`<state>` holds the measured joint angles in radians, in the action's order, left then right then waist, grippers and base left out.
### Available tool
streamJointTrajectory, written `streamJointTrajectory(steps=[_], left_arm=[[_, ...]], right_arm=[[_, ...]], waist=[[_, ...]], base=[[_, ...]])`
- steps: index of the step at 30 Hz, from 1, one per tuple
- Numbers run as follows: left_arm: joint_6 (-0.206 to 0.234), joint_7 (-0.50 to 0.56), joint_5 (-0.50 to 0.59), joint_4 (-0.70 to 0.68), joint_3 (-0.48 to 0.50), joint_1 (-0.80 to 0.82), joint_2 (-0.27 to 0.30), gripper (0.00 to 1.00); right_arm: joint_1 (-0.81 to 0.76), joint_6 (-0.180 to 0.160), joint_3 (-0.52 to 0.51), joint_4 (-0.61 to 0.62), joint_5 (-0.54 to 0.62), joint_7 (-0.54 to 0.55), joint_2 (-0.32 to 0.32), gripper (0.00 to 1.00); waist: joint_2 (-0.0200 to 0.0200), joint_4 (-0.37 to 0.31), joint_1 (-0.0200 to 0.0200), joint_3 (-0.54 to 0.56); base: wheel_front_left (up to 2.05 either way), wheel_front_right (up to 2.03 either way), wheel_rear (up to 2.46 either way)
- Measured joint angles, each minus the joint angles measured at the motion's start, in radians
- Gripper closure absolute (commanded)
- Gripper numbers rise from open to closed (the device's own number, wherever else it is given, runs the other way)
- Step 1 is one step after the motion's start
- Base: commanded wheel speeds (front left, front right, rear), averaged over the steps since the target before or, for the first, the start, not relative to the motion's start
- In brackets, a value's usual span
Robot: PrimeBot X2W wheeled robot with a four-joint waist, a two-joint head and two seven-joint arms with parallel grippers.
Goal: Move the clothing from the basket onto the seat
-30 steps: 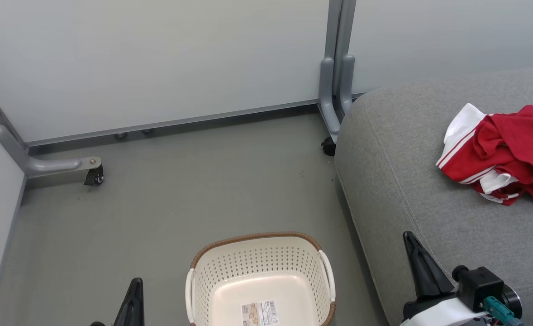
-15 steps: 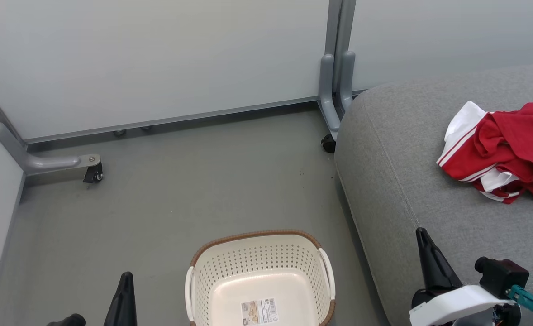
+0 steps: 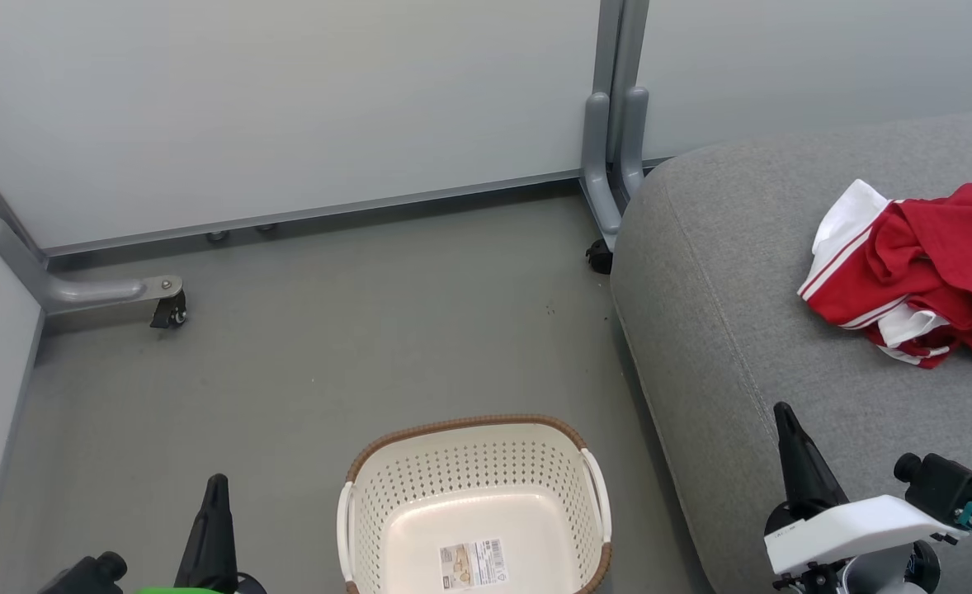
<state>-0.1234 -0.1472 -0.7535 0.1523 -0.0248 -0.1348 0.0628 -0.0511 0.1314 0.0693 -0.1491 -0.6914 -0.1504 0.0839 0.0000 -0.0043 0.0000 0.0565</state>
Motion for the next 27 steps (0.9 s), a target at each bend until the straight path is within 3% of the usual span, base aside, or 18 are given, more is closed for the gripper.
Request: streamJointTrajectory(steps=[27], left_arm=[[-0.001, 0.08, -0.334, 0.031, 0.031, 0.086, 0.011, 1.0]], right_arm=[[0.057, -0.001, -0.049, -0.035, -0.359, 0.08, 0.001, 1.0]], waist=[[0.0, 0.001, 0.0, -0.017]], base=[[0.0, 0.0, 0.0]])
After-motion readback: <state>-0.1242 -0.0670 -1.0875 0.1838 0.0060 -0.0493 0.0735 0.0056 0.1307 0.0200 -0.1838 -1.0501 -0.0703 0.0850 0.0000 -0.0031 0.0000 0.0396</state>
